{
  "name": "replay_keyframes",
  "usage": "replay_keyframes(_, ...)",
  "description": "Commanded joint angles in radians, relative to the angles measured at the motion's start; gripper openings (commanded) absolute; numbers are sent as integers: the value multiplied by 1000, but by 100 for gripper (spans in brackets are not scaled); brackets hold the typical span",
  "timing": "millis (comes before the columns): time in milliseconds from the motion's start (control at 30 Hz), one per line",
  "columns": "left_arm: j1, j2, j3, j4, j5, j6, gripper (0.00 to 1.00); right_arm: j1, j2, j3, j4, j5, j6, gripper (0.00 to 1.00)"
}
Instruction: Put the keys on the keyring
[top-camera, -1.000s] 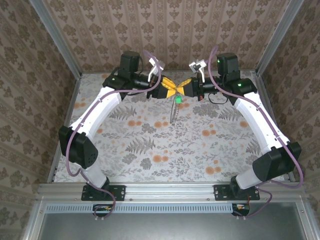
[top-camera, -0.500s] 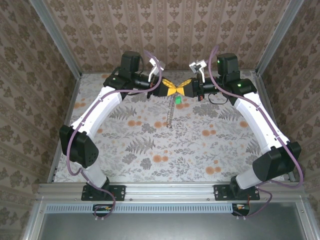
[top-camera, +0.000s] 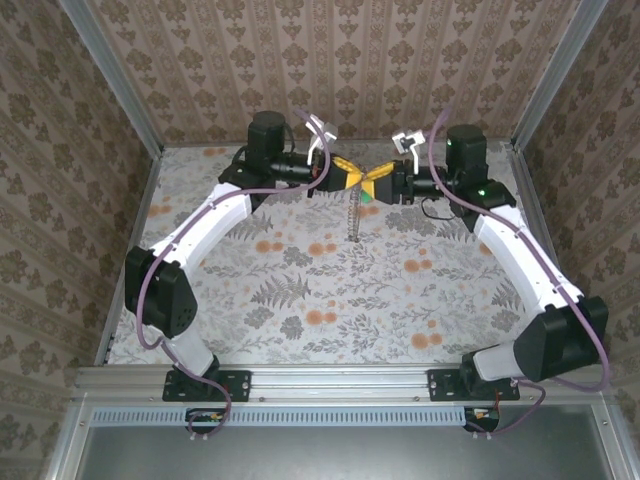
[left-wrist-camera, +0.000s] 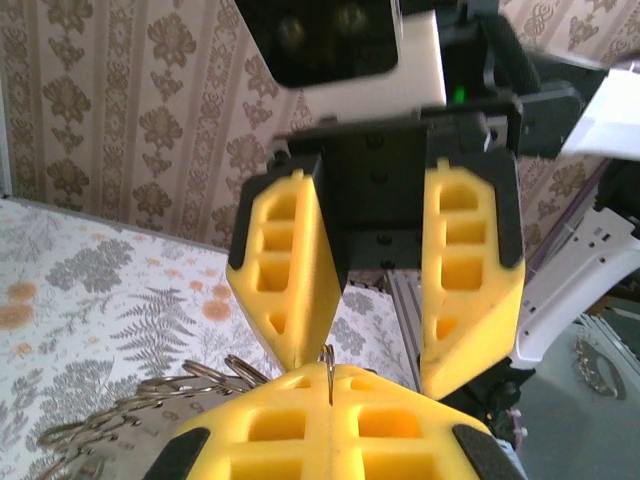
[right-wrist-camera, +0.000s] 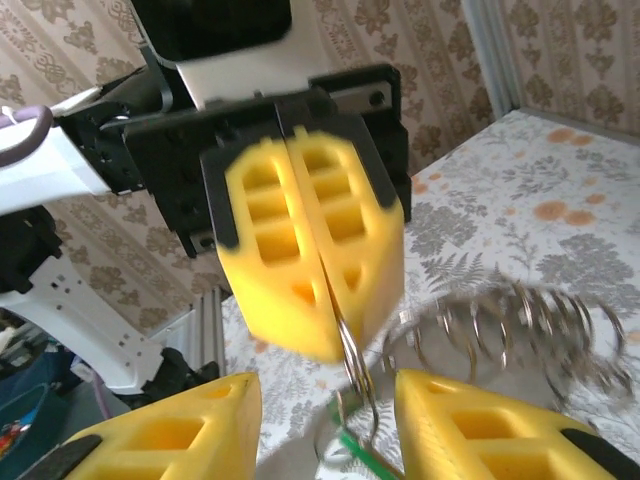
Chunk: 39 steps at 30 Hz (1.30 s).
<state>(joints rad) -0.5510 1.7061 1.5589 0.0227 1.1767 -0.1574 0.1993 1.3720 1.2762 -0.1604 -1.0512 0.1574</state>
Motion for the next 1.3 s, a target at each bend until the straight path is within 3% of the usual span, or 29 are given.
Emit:
replay_keyframes(0, 1, -48, -12, 155, -10, -94, 0, -10, -71, -78, 154, 25, 69, 46)
replay_keyframes(167, 0, -48, -9, 198, -5, -138, 0, -10, -71, -138, 227, 15, 95, 51)
replay_keyframes(400, -1, -46, -5, 228, -3, -168, 0, -10, -32, -138, 295, -19, 141, 47)
replay_keyframes(667, -1, -49, -29, 306, -37, -223, 0, -3, -28, -168, 365, -38, 195, 1)
replay_keyframes(1033, -8, -70, -92, 452, -97, -326, 0, 69, -29, -174, 346, 41, 184, 0)
replay_keyframes(1267, -20, -73, -134, 502, -116, -357, 0, 101, 11, -182, 468, 121, 269, 0)
